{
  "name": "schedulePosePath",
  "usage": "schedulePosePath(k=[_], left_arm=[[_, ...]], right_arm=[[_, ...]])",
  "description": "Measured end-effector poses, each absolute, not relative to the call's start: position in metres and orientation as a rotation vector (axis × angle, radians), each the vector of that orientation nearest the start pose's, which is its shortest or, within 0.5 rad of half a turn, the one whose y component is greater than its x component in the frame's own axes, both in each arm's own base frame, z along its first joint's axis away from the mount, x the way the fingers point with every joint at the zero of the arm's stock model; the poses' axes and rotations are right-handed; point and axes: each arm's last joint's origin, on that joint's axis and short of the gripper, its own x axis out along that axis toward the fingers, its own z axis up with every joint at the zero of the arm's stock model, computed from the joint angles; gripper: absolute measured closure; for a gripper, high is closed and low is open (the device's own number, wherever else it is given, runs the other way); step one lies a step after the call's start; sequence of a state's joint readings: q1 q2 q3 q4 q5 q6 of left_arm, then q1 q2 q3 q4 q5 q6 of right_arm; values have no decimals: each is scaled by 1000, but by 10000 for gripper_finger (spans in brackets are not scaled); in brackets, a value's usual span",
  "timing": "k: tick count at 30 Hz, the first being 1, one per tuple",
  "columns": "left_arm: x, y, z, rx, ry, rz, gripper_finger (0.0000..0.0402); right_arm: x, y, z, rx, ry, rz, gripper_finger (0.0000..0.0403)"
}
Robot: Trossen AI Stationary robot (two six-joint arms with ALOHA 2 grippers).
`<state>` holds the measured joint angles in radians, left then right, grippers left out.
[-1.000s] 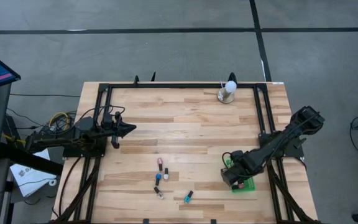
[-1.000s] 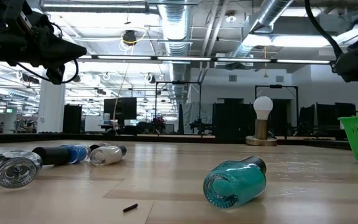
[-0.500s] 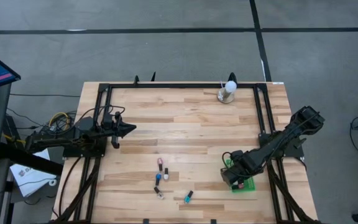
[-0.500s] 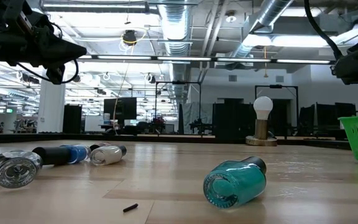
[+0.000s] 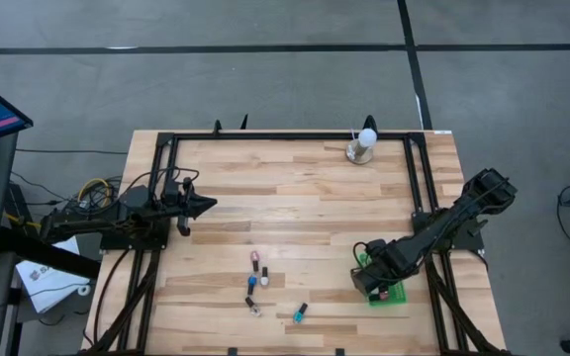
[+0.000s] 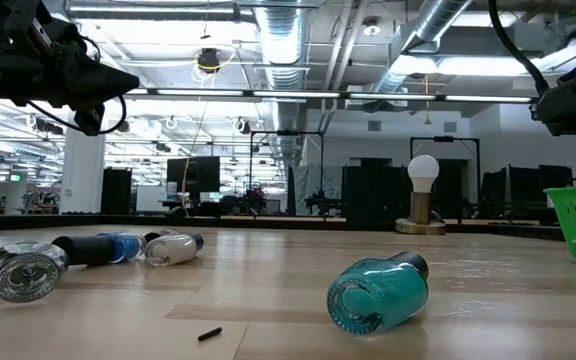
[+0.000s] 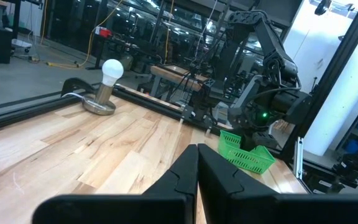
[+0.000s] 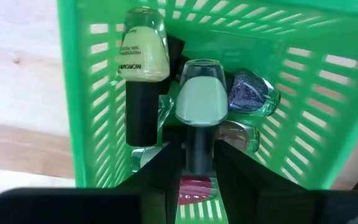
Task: Pick & Place Nail Polish
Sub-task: Put the light blue nail polish into the green bin
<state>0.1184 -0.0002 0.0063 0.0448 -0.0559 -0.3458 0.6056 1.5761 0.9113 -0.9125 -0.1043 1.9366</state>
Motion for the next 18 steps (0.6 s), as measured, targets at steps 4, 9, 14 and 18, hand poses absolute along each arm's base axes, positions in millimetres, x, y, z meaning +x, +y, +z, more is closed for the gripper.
schedulePosePath(k=[4, 9, 14, 18], left_arm=[[96, 13, 170, -343, -81, 163, 400], [96, 13, 170, -343, -81, 164, 401], [96, 13, 170, -343, -81, 164, 401], [96, 13, 170, -343, -81, 163, 401]], right_arm=[[206, 146, 180, 1029, 1436, -1002, 316], [214, 141, 211, 985, 1413, -922, 316], [244, 132, 242, 925, 1290, -705, 316], [278, 127, 254, 804, 1231, -477, 316]])
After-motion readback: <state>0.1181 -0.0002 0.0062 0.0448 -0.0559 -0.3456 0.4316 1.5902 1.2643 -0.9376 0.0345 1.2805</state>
